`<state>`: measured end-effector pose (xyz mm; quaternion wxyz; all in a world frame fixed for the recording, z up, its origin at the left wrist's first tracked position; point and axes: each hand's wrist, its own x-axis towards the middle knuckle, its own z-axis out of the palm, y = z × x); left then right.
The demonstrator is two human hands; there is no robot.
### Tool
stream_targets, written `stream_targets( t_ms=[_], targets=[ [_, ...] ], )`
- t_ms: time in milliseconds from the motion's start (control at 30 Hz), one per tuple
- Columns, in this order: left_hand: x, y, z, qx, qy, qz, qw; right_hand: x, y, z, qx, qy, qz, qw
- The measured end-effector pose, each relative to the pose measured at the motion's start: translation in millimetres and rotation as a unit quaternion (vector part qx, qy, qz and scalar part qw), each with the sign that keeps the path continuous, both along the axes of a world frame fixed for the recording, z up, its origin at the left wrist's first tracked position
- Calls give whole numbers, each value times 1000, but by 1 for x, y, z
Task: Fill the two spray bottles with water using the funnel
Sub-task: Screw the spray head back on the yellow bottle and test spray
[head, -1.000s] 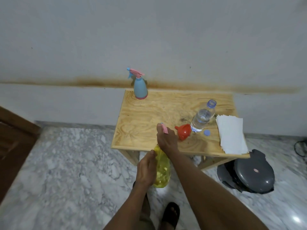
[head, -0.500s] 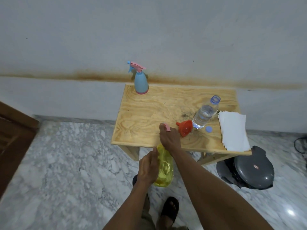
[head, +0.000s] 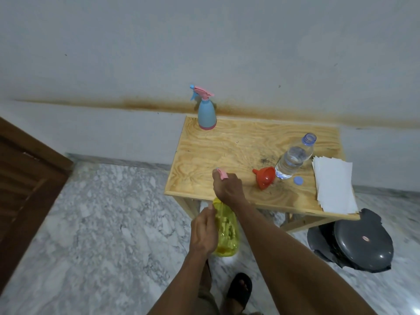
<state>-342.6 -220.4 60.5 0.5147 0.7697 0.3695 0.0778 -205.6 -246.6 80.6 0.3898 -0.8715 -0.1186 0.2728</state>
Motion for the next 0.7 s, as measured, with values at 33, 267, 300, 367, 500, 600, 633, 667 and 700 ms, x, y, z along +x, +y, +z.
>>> stream_targets(
  t_ms=[33, 267, 300, 367, 500, 600, 633, 667, 700],
  targets=[
    [-1, 1, -2, 4, 1, -2, 1000, -1, 0, 1, 2, 8, 2, 1000],
    [8, -11, -5, 4, 31, -57, 998, -1, -28, 3, -13, 0, -83, 997],
    [11, -15, -5, 10, 35, -61, 997, 1, -33, 3, -11, 3, -103, 995],
    [17, -21, -4, 7, 39, -64, 997, 4, -41, 4, -6, 9, -134, 991],
    [20, -28, -1, -5, 40, -77, 996, 7, -53, 7, 3, 8, -171, 985],
    [19, -30, 2, -7, 39, -79, 996, 6, -55, 9, 0, 9, -189, 982],
    [19, -30, 2, -5, 40, -80, 996, 5, -55, 9, 1, 11, -190, 982],
    [18, -30, 2, -5, 39, -79, 996, 4, -55, 8, 2, 15, -190, 982],
    [17, -30, 0, -2, 37, -80, 996, 3, -55, 9, 5, 16, -189, 982]
  ],
)
